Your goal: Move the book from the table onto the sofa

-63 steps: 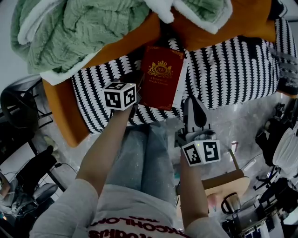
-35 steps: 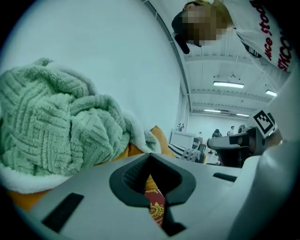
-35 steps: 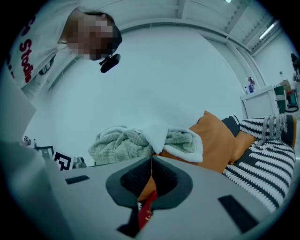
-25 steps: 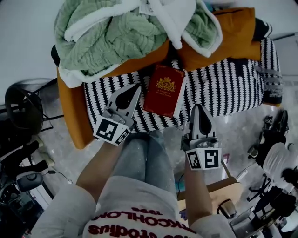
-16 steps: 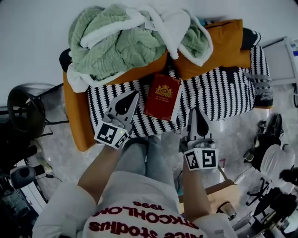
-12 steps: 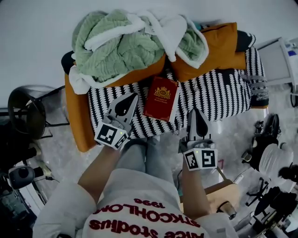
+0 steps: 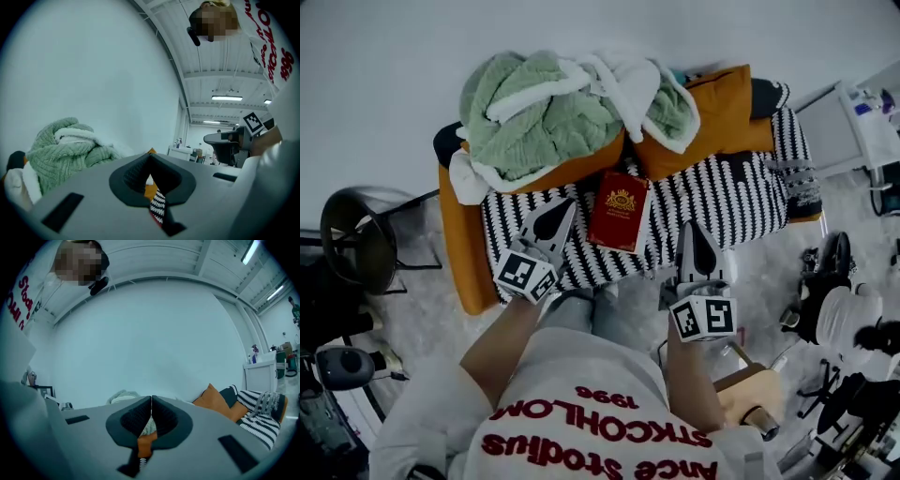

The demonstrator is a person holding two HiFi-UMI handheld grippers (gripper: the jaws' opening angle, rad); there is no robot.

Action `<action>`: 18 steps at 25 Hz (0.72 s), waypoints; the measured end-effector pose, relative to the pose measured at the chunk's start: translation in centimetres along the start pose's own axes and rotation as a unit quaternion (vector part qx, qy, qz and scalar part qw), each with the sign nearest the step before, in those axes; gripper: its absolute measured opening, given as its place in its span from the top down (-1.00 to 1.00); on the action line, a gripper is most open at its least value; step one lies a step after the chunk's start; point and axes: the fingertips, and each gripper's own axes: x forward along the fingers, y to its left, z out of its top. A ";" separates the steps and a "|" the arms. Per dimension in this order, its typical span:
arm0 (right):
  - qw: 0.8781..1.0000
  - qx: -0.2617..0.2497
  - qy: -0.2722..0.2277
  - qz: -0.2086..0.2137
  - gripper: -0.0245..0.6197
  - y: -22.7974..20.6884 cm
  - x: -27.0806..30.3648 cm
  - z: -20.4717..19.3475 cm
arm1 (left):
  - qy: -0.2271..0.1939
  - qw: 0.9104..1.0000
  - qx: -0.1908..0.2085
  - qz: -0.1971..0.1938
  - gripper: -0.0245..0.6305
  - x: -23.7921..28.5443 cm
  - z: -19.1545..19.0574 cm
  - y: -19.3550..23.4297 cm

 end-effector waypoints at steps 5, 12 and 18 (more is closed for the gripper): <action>1.000 -0.014 -0.005 0.009 0.84 1.2 -1.2 1.7 | -0.006 1.000 0.001 0.001 0.88 -1.3 1.9 -1.2; 1.000 -0.015 -0.006 0.013 0.84 2.4 -2.3 3.2 | -0.014 1.000 0.021 -0.010 0.88 -2.7 4.4 -2.2; 1.000 -0.017 -0.014 0.022 0.84 3.1 -3.0 3.9 | -0.020 0.999 0.028 -0.009 0.88 -3.7 5.5 -2.3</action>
